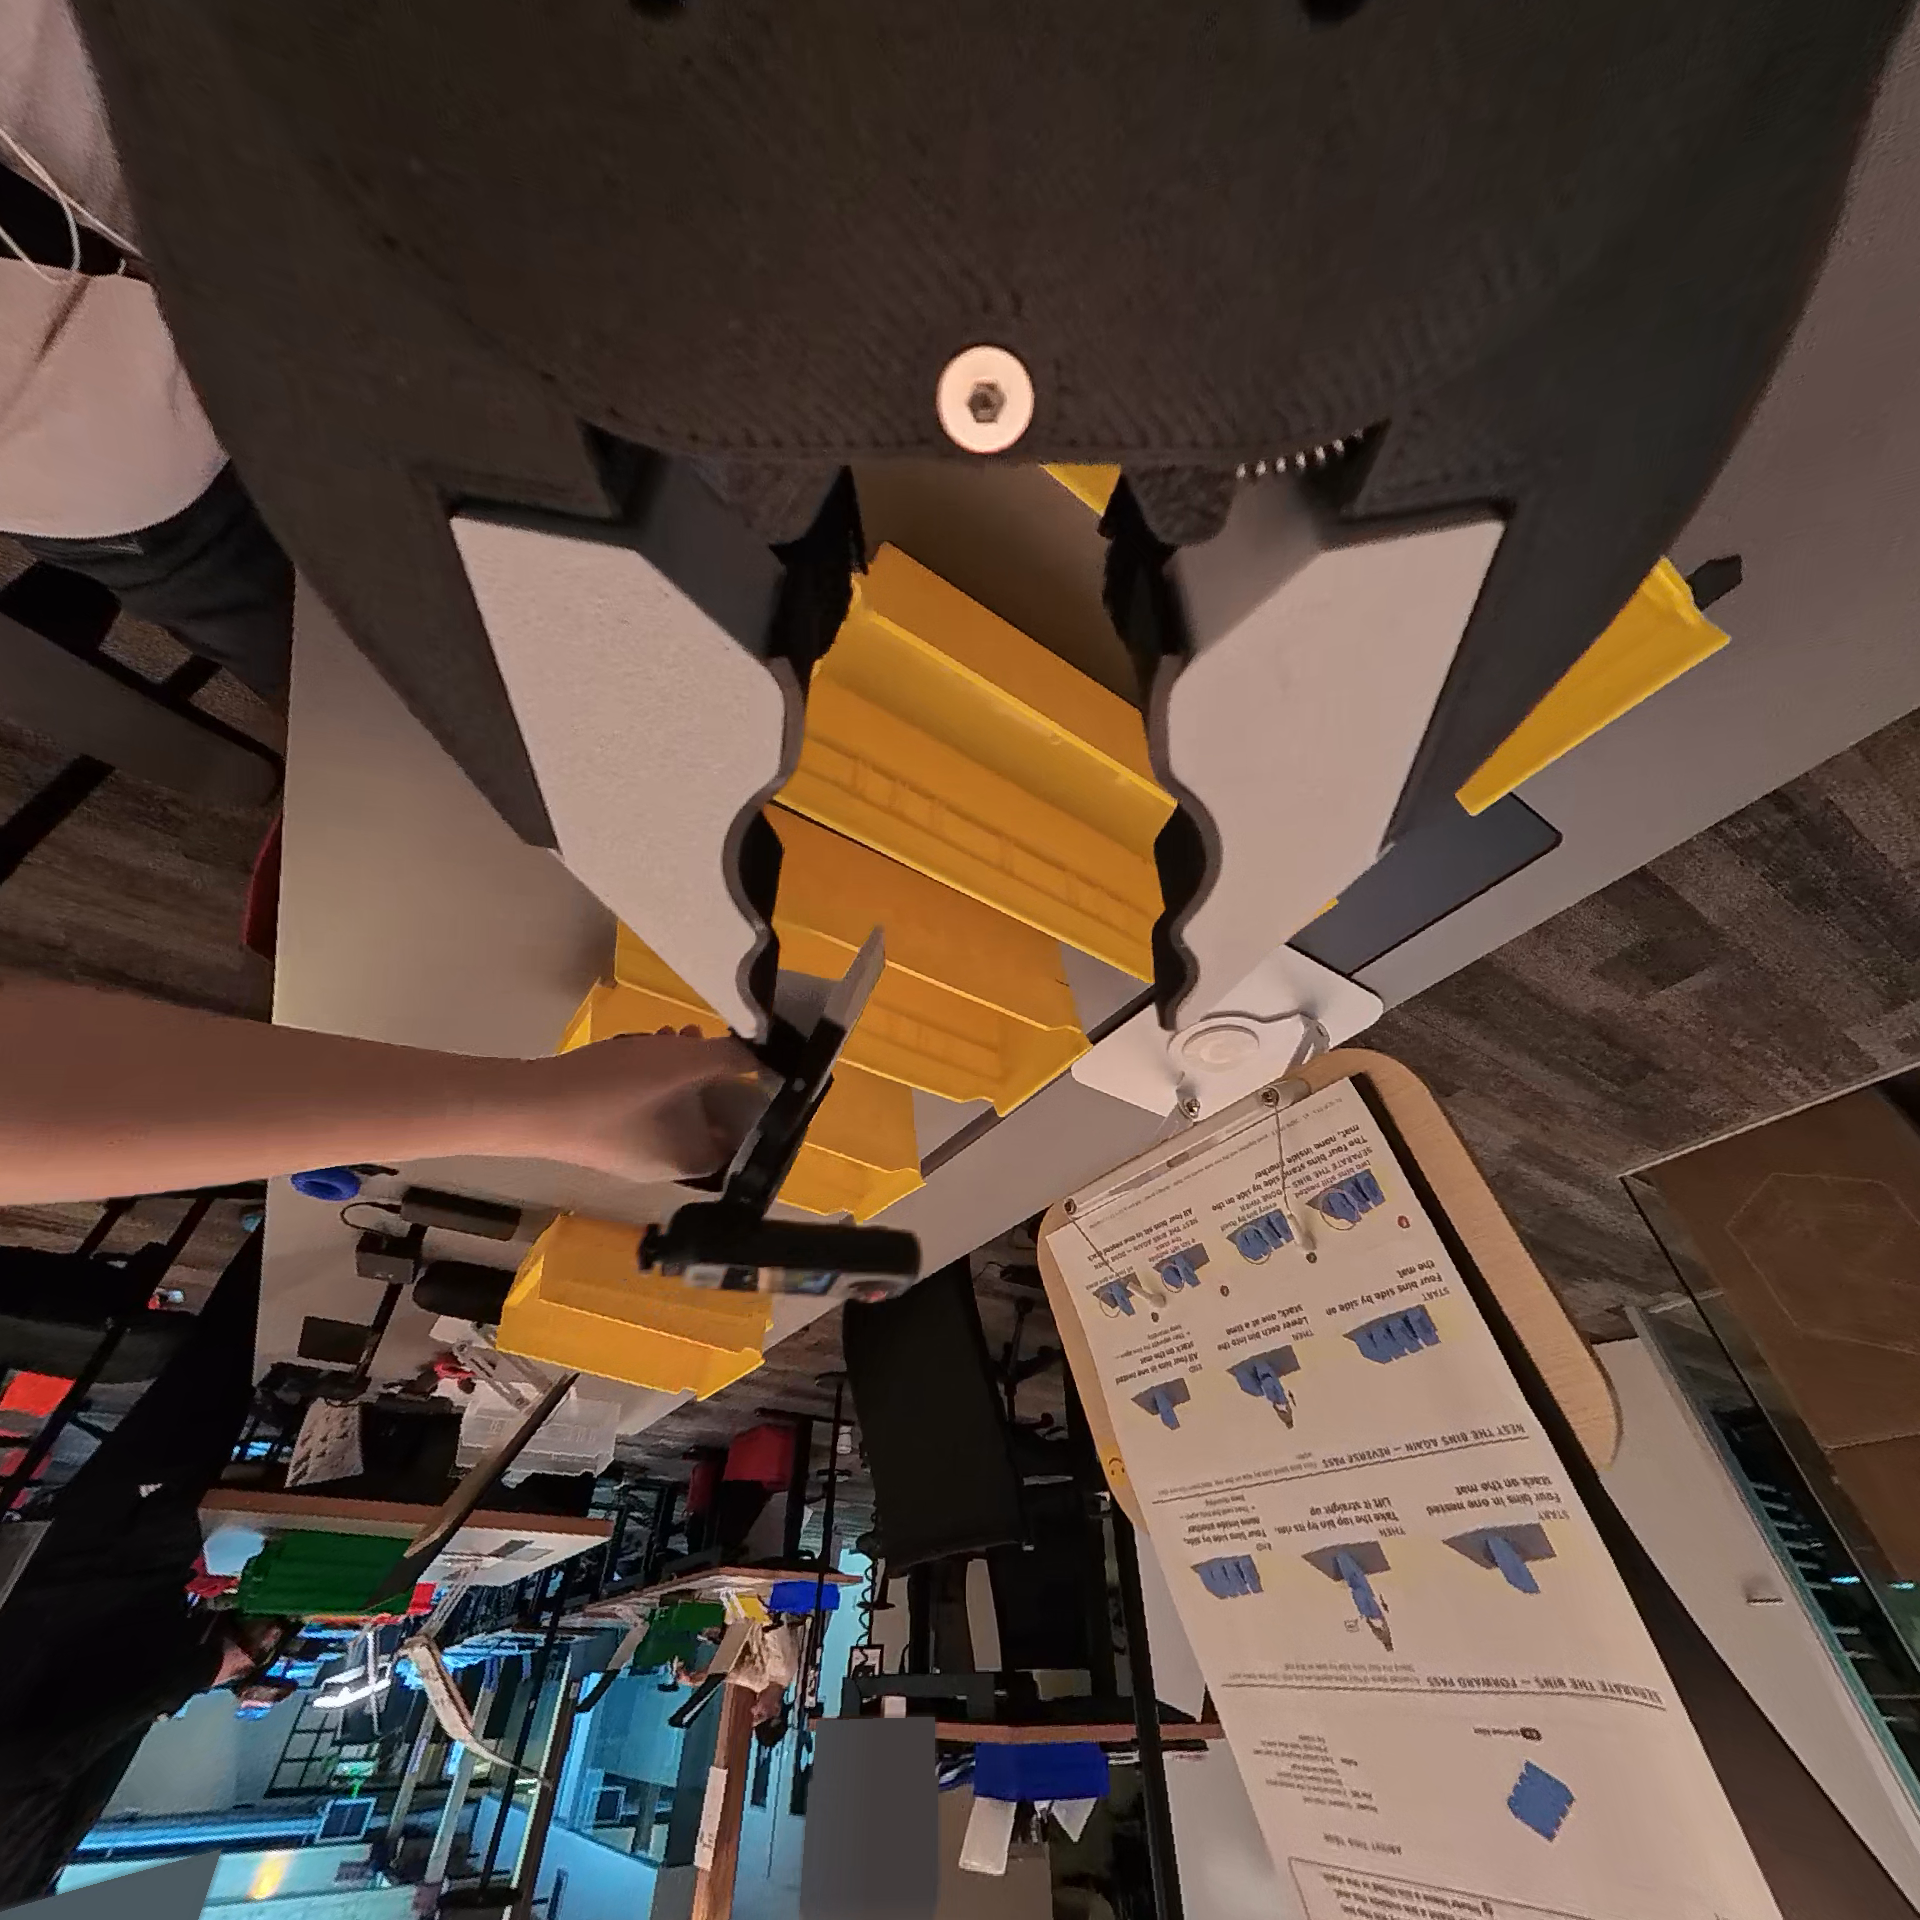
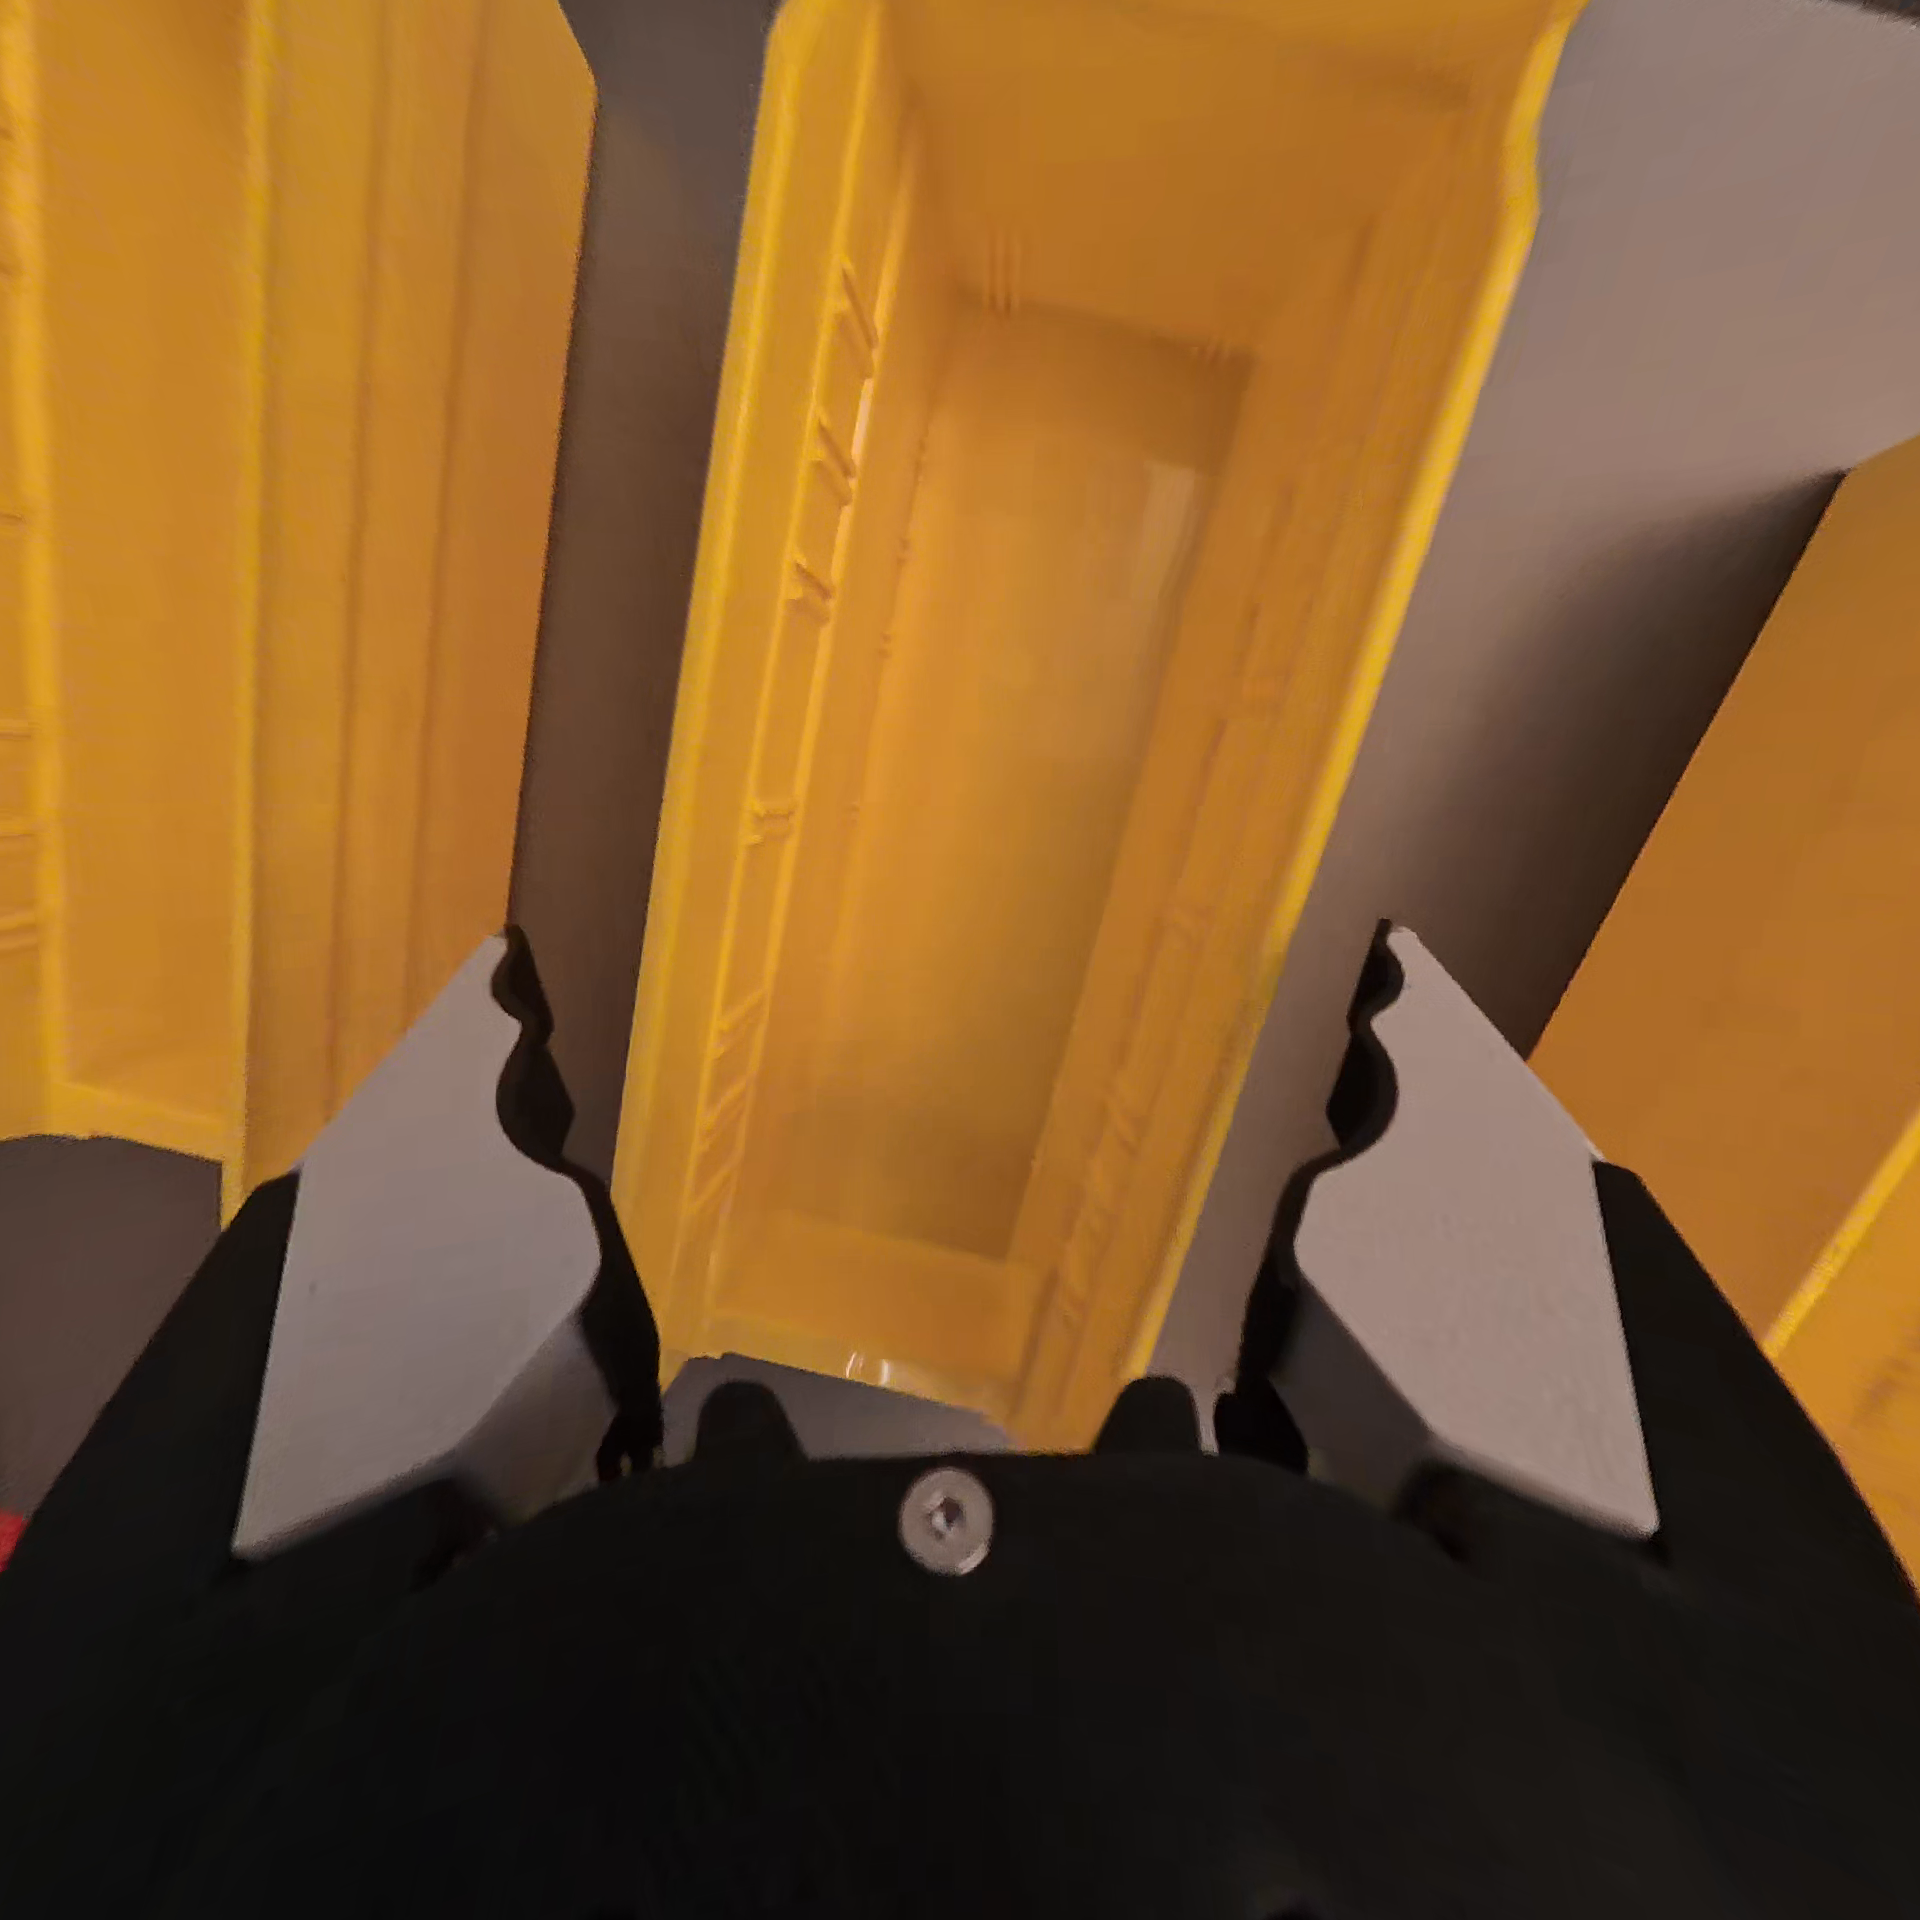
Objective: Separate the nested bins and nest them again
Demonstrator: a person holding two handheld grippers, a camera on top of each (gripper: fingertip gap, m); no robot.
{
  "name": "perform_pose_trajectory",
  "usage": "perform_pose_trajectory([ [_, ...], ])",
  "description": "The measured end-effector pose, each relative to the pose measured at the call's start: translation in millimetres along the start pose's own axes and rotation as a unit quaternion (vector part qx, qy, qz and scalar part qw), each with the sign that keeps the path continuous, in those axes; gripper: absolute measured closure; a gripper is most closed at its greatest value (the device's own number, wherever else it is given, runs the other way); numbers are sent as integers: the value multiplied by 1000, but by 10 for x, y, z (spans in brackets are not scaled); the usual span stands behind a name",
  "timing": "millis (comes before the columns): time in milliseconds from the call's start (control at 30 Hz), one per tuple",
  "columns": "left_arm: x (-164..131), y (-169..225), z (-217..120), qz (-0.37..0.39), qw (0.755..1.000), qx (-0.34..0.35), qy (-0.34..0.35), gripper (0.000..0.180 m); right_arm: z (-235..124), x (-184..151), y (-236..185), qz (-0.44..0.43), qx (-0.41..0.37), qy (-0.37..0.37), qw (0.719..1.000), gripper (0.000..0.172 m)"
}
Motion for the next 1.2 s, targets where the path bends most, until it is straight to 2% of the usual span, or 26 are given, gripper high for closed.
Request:
perform_pose_trajectory([
  [133,-31,-31,16,-5,1000,1,-8,108,190,-122,42,3,-36,-68,997,23],
  [200,-44,-41,16,-4,1000,5,-11,108,257,-165,35,24,-26,-86,996,24],
  [300,-17,-9,6,-1,1000,-1,-4,109,230,-151,38,32,-19,-97,995,40],
  [500,-20,32,17,4,1000,-8,-7,109,172,-155,76,32,-13,-103,994,55],
  [833,-20,25,36,3,1000,-6,-8,109,-240,-78,125,45,66,-96,992,59],
  [933,-23,24,48,4,1000,-5,-10,110,-293,-124,242,48,59,-102,992,57],
  [1100,-27,26,50,4,1000,-4,-11,110,-156,-224,403,21,13,-102,994,58],
  [1200,-24,24,48,4,1000,-2,-10,110,-234,-152,384,31,38,-84,995,58],
])
Point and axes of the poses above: each gripper's, where its closed fingertips meet, z out along the fingers, x out of its top, y = z × x across the jaws, the point moved 1 cm from there along -z, back along the fingers, and after that the axes turned 1 degree about z, right-handed, at the moved point
